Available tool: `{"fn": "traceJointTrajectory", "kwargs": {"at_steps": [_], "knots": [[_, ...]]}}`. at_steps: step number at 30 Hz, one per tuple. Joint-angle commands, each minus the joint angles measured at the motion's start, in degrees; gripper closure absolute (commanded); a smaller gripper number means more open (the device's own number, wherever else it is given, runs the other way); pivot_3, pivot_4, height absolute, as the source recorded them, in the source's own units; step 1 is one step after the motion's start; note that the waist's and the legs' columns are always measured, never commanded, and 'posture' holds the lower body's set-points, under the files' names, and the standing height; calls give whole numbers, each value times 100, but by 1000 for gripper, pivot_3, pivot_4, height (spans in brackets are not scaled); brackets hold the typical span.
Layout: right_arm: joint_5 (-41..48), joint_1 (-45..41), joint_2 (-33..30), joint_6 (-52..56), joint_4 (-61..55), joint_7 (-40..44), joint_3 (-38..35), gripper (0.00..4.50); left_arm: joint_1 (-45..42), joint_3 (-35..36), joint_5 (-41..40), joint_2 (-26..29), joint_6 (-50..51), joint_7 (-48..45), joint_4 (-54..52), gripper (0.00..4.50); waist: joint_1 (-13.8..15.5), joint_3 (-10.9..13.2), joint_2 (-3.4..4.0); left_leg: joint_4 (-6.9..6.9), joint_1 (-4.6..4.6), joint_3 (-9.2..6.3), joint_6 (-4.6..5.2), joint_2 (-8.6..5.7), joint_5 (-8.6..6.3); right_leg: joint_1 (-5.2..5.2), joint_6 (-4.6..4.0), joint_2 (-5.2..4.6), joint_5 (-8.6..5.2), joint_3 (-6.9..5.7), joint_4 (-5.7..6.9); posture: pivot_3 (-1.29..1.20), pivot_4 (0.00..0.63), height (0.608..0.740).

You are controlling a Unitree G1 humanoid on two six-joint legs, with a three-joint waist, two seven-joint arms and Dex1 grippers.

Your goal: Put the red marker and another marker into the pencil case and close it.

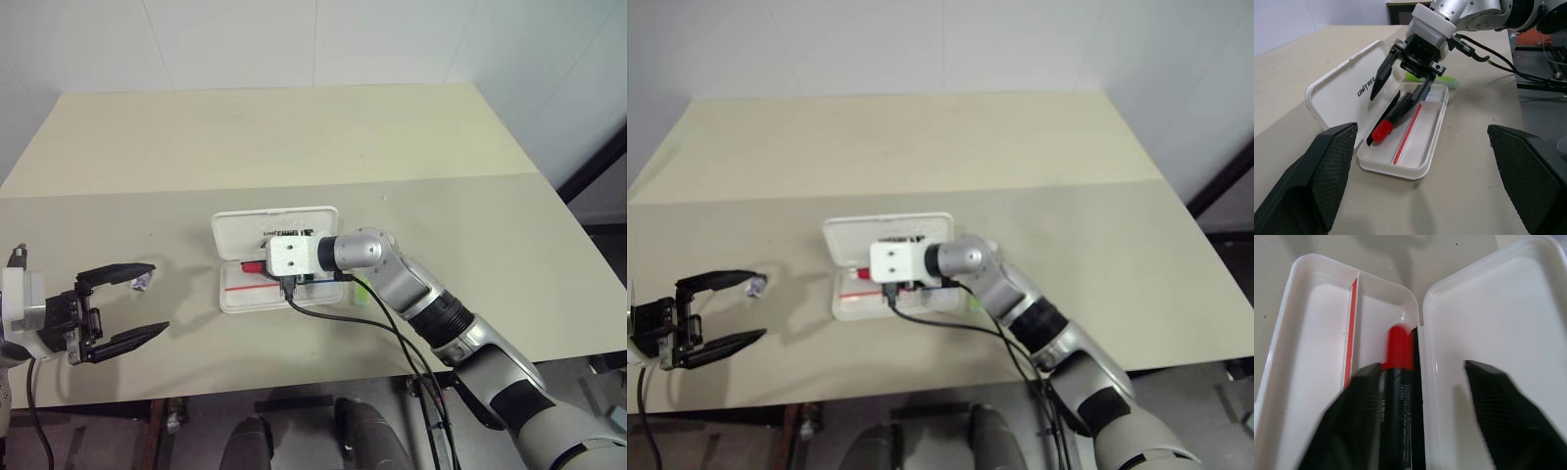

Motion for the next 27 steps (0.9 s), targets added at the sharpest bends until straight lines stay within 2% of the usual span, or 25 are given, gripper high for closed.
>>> {"fn": "traceJointTrajectory", "kwargs": {"at_steps": [1, 2, 10, 15, 18, 22, 25, 27], "knots": [[256, 49, -54, 126, -571, 339, -223, 294, -35, 53, -28, 17, -53, 27, -85, 0, 2, 0, 0, 0, 0, 0, 0, 0, 0, 0, 0, 0, 0, 0, 0, 0, 150, 740], [332, 80, -67, 202, -696, 432, -247, 33, -44, 44, -26, 15, -49, 33, -94, 0, 2, 0, 0, 0, 0, 0, 0, 0, 0, 0, 1, 0, 0, 0, 0, 0, 150, 740], [1135, 354, -272, 1084, -1706, 1150, -542, 33, -111, -22, -22, -49, -55, 126, -154, 0, 17, 0, 0, 2, 0, -1, 0, 4, 0, 0, 1, 4, 1, 0, 3, 0, 150, 740], [2251, 550, -468, 1989, -2511, 1555, -1145, 33, -44, -94, 64, -226, -100, 458, -442, 0, 29, 0, -1, 2, 0, -3, 0, 5, 0, 0, 2, 5, 1, -1, 3, 0, 150, 740], [2552, 762, -811, 1939, -2715, 1623, -1550, 33, 43, -210, 23, -428, -48, 750, -885, 0, 34, -1, -2, 2, 0, -3, 0, 5, 0, 2, 2, 4, 1, 0, 1, 0, 150, 740], [2580, 965, -1085, 2070, -2827, 1210, -1948, 33, 141, -275, -265, -565, 169, 847, -1426, 0, 38, -2, -5, 4, 0, -2, -1, 5, -1, 4, 2, 4, 1, 1, -3, 0, 150, 740], [2412, 1161, -1256, 2808, -3101, 418, -2368, 33, 395, -281, -514, -385, 549, 671, -1686, 0, 19, -2, -5, 3, 4, -4, -1, 5, -1, 3, -2, 8, -1, 5, -2, 0, 150, 740], [2473, 1393, -1509, 3866, -3561, 75, -2512, 33, 416, -195, -602, -287, 602, 448, -1519, 0, 21, -1, -3, -1, 7, -4, -1, 6, -1, 3, -17, 9, -10, 8, -3, 0, 150, 740]]}}
